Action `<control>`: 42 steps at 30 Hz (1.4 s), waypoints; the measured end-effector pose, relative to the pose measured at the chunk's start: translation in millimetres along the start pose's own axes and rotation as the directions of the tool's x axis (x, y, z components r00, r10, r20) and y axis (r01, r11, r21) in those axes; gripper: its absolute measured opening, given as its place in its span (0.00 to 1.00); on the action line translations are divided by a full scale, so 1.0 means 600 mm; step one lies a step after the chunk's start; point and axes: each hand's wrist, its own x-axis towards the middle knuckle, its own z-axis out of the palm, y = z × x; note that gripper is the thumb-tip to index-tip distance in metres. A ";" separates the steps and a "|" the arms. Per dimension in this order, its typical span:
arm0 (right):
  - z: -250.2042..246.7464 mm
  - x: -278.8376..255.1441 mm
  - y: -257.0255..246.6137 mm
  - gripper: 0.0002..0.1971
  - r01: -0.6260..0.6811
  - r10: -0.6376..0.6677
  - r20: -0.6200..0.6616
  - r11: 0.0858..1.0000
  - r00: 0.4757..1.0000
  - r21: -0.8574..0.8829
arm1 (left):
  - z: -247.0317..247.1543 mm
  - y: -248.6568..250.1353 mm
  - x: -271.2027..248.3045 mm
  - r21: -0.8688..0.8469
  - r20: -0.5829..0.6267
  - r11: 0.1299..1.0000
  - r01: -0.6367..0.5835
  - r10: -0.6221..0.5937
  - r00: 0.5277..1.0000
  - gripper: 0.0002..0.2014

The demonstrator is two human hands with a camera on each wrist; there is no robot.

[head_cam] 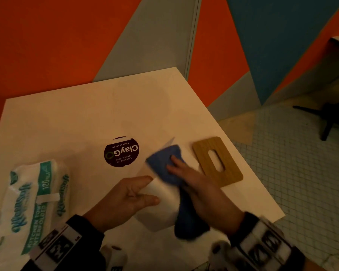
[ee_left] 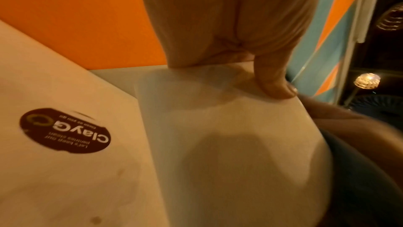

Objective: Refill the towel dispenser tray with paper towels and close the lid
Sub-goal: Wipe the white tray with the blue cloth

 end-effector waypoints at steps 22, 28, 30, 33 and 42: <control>0.002 0.019 0.008 0.21 -0.096 0.097 0.042 0.995 0.994 -0.033 | -0.010 -0.004 -0.017 -0.015 -0.016 0.998 0.063 -0.063 0.998 0.14; -0.023 0.073 0.085 0.19 -0.415 0.413 -0.053 0.909 0.909 -0.030 | -0.005 -0.003 -0.012 -0.018 0.021 0.997 0.069 -0.069 0.997 0.15; -0.025 0.059 0.082 0.19 -0.388 0.386 -0.061 0.922 0.920 -0.017 | -0.007 -0.005 -0.013 -0.032 0.026 0.996 0.087 -0.086 0.996 0.16; 0.002 0.008 0.044 0.17 -0.180 0.178 -0.041 0.982 0.983 -0.058 | -0.013 -0.011 -0.015 -0.025 -0.014 0.995 0.093 -0.094 0.996 0.15; 0.008 -0.054 0.018 0.22 -0.233 0.272 -0.084 0.919 0.959 0.317 | -0.016 -0.005 -0.003 -0.020 -0.015 0.997 0.077 -0.078 0.997 0.12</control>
